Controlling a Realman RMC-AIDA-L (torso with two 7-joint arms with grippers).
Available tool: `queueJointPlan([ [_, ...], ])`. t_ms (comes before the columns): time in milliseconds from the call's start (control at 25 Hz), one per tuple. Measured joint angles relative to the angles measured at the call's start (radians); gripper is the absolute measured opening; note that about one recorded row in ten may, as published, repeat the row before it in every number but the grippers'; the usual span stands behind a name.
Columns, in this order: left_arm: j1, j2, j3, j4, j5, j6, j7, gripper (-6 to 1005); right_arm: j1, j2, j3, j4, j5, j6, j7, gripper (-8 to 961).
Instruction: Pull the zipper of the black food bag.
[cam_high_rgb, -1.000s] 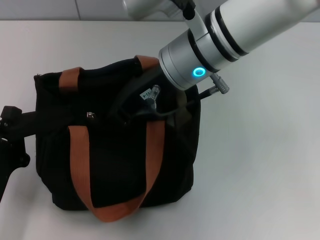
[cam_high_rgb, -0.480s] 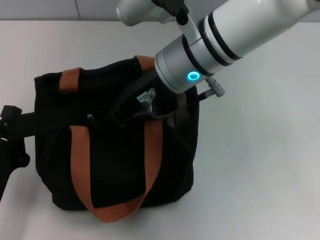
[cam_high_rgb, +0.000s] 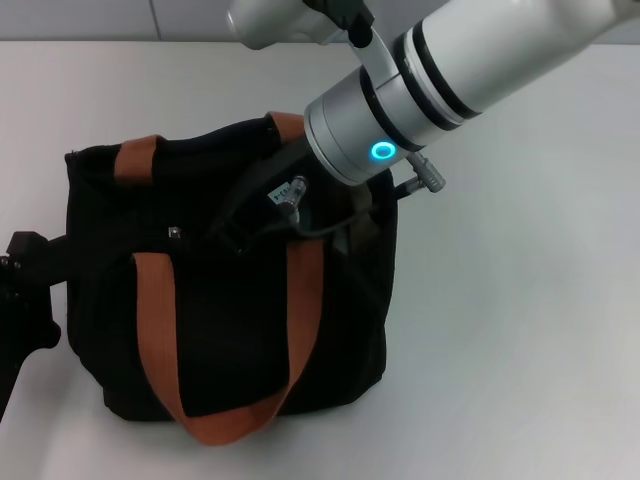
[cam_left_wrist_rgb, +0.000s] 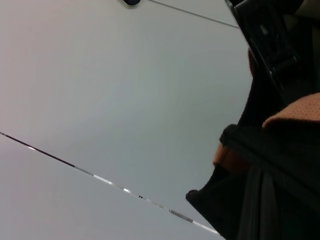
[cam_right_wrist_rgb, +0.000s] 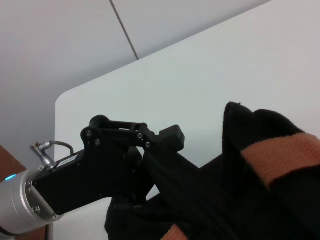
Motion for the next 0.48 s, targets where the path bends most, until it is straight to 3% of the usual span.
queueJointPlan([
  [480, -0.003, 0.000, 0.004, -0.003, 0.004, 0.023, 0.003, 13, 0.024, 0.001, -0.025, 0.031, 0.028, 0.012, 0.001, 136],
])
